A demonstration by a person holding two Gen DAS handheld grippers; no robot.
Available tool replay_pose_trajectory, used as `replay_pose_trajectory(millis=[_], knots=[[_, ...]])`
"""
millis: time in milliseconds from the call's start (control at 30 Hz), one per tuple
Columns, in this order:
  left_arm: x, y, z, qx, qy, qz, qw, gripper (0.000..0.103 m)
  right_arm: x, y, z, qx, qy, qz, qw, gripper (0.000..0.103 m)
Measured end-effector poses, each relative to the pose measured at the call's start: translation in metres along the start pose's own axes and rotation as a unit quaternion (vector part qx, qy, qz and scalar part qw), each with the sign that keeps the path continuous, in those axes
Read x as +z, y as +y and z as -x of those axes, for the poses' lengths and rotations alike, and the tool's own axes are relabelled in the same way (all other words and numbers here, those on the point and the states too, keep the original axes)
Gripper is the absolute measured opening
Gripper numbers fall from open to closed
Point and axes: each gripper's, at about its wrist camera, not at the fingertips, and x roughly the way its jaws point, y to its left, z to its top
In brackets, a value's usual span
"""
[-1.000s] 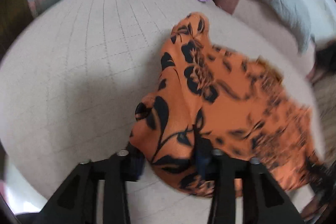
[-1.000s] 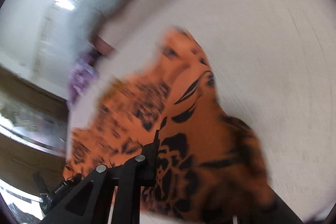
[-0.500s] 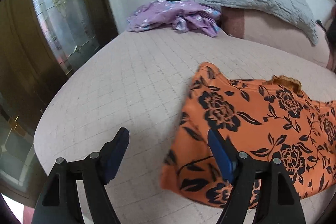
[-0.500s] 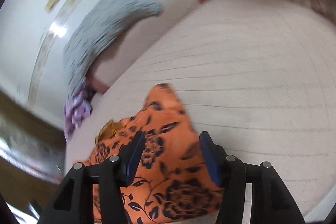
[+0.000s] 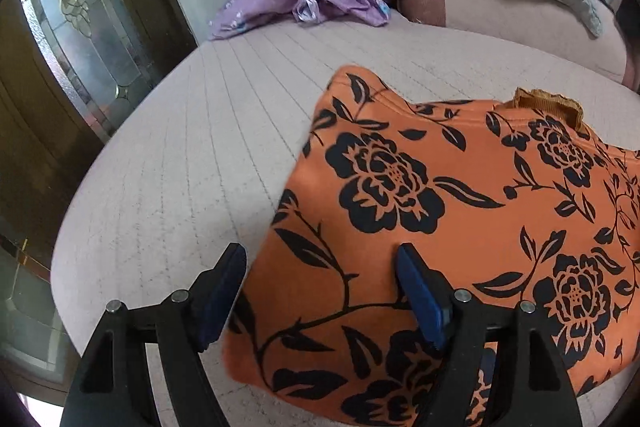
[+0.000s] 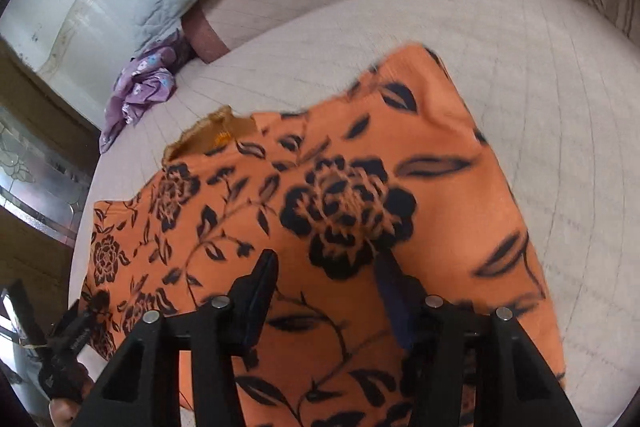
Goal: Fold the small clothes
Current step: 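Press the folded orange blouse flat with both grippers open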
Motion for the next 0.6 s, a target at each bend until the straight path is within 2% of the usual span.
replay_pose_trajectory(millis=[200, 267, 433, 533, 600], knots=[[0.001, -0.002, -0.002, 0.002, -0.005, -0.013, 0.9999, 0.078, 0.042, 0.013, -0.018, -0.016, -0.029, 0.011, 0.999, 0.055], [0.001, -0.002, -0.003, 0.001, -0.005, -0.015, 0.9999, 0.078, 0.054, 0.011, -0.028, -0.021, -0.025, 0.012, 0.999, 0.055], [0.000, -0.003, -0.002, 0.001, -0.006, -0.019, 0.9998, 0.078, 0.068, 0.006, -0.064, -0.049, 0.001, 0.012, 0.999, 0.055], [0.001, -0.002, -0.003, 0.000, -0.004, -0.017, 0.9999, 0.078, 0.068, 0.015, -0.059, -0.055, -0.005, 0.028, 0.998, 0.059], [0.002, -0.001, -0.004, -0.002, -0.004, -0.015, 0.9999, 0.078, 0.065, 0.017, -0.052, -0.043, -0.011, 0.024, 0.999, 0.059]])
